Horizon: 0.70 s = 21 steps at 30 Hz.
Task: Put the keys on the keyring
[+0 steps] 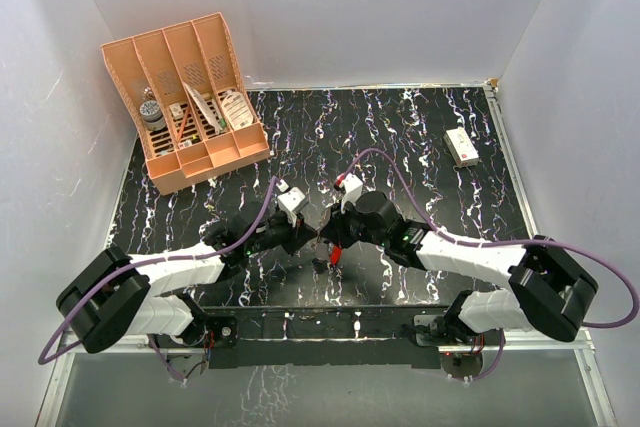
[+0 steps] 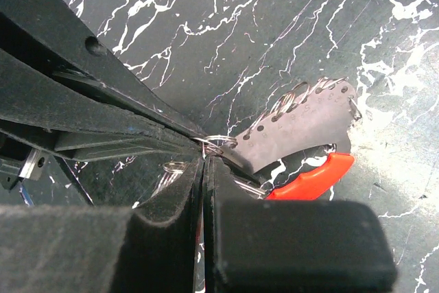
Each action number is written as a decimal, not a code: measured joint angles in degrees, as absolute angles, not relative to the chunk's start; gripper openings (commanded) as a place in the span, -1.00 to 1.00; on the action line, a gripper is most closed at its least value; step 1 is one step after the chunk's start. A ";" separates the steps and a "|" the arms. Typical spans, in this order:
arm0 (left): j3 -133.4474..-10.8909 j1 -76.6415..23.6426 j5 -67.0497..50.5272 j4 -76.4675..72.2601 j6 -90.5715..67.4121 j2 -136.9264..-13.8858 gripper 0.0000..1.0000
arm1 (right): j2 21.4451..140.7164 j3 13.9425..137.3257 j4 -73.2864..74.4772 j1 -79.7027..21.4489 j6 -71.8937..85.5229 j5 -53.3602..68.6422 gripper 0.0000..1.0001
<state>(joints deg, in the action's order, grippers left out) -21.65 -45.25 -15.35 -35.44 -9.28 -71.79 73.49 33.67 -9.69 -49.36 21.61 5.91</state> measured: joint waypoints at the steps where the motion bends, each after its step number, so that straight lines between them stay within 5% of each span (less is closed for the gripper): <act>1: -21.65 -45.25 -15.33 -35.46 -9.21 -71.72 -1.00 | 73.63 33.67 -9.69 -49.34 21.63 5.98 -1.00; 21: -21.65 -45.63 -14.76 -35.07 -8.71 -69.67 -1.00 | 74.19 33.67 -9.65 -47.86 24.23 6.63 -1.00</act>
<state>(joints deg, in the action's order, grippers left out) -21.65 -45.63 -14.76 -35.07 -8.71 -69.67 74.19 33.67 -9.65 -47.86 24.23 6.63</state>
